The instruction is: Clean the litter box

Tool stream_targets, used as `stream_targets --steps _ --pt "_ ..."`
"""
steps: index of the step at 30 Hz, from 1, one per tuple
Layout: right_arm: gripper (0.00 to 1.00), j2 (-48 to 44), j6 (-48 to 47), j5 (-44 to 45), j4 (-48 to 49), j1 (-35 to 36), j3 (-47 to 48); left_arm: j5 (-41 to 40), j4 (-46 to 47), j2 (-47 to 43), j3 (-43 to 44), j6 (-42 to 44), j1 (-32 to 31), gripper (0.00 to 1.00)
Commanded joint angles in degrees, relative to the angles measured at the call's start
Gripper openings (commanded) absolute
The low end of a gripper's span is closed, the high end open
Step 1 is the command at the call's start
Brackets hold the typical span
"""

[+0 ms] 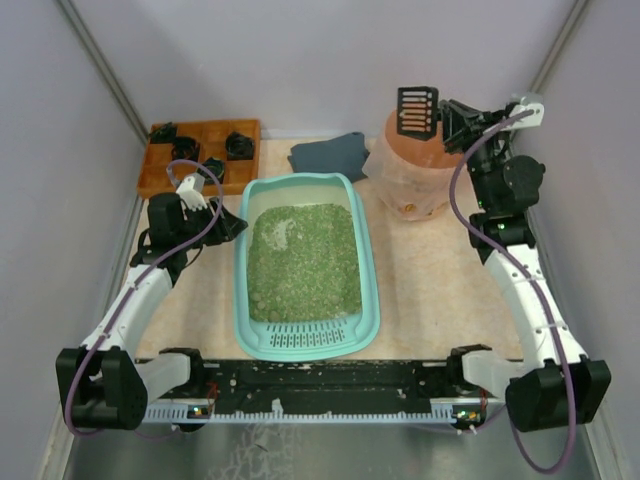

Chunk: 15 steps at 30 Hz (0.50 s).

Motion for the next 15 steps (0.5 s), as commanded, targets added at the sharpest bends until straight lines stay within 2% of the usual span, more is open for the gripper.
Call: stream_targets --steps 1,8,15 --pt "0.0 -2.54 12.94 -9.11 1.19 4.42 -1.88 1.27 0.58 -0.5 0.88 0.67 -0.05 0.56" --pt "0.0 -2.07 2.62 -1.72 -8.99 22.45 -3.4 1.29 0.38 -0.72 0.93 0.75 -0.07 0.56" --pt "0.0 2.05 -6.92 7.37 -20.03 33.9 -1.62 1.57 0.59 -0.36 0.78 0.56 -0.05 0.56"
